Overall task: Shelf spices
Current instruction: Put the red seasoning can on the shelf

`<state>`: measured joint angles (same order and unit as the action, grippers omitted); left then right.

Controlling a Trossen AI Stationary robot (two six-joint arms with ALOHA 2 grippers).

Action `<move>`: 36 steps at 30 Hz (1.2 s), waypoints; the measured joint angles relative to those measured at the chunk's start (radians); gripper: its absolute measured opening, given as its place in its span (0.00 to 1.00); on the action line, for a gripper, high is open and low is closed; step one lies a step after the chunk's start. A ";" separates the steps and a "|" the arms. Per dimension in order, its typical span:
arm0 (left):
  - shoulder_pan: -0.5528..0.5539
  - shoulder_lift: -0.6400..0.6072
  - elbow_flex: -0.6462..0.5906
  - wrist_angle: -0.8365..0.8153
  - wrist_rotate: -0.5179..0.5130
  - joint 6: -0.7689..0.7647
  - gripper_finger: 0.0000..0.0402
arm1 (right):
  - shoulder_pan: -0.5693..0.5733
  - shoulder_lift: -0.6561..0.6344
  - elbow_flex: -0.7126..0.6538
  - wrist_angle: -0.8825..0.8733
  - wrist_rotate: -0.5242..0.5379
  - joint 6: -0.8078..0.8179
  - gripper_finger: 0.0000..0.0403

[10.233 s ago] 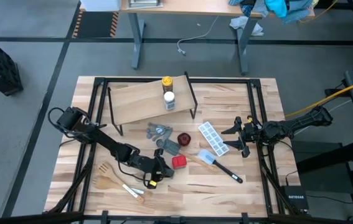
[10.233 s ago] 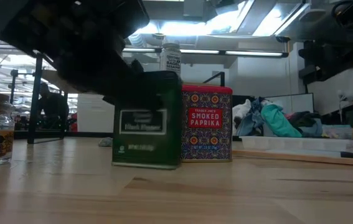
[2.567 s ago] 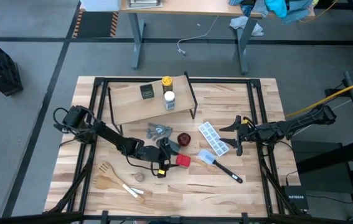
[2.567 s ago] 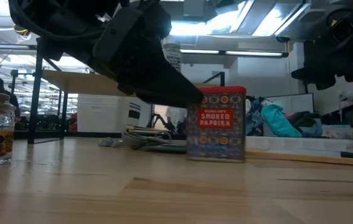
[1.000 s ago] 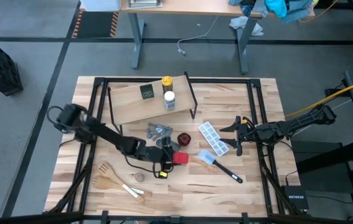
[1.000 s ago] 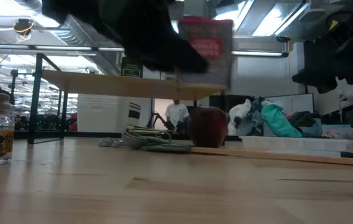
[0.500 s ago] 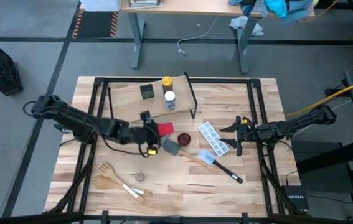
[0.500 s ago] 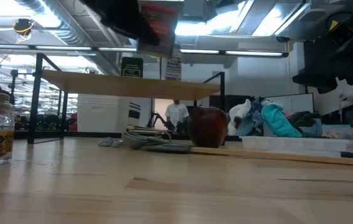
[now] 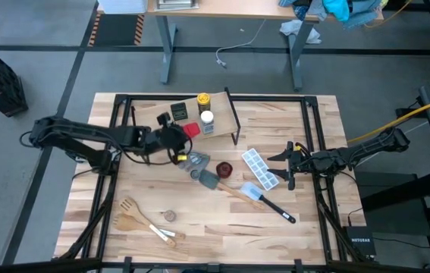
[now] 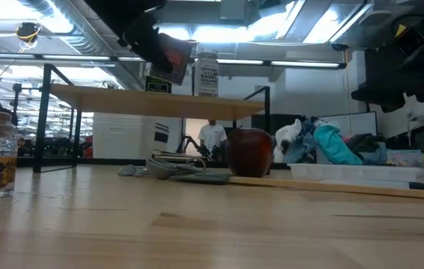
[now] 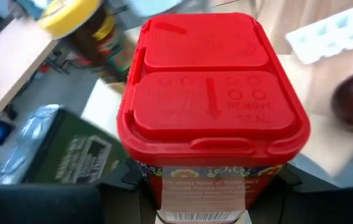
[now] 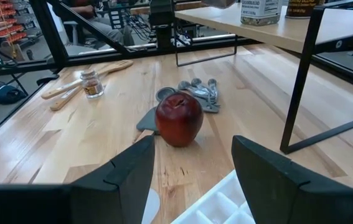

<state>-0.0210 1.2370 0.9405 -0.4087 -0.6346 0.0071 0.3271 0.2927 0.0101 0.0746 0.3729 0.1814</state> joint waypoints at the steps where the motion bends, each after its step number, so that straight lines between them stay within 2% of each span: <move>1: 0.016 -0.010 0.000 -0.007 0.012 0.000 0.40 | 0.000 0.000 0.000 0.000 0.000 0.000 0.55; 5: 0.067 -0.035 0.000 -0.009 0.102 0.000 0.40 | 0.000 0.000 0.000 -0.001 0.000 0.000 0.55; 9: 0.100 -0.039 0.000 -0.009 0.137 0.010 0.40 | 0.000 0.000 0.000 -0.001 0.000 0.000 0.55; 13: 0.140 -0.039 0.000 -0.009 0.240 0.051 0.40 | 0.000 0.000 0.000 -0.001 0.000 0.000 0.55; 18: 0.192 -0.039 0.000 -0.007 0.275 0.053 0.40 | 0.000 0.000 0.000 -0.001 0.000 0.000 0.55; 21: 0.221 -0.039 0.000 -0.004 0.341 0.053 0.40 | 0.000 0.000 0.000 -0.002 0.000 0.000 0.55; 36: 0.245 -0.028 -0.001 0.001 0.398 0.035 0.40 | 0.000 0.000 0.000 -0.004 -0.026 0.000 0.55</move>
<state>0.2237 1.2086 0.9394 -0.4081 -0.2367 0.0419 0.3270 0.2928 0.0097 0.0704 0.3473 0.1812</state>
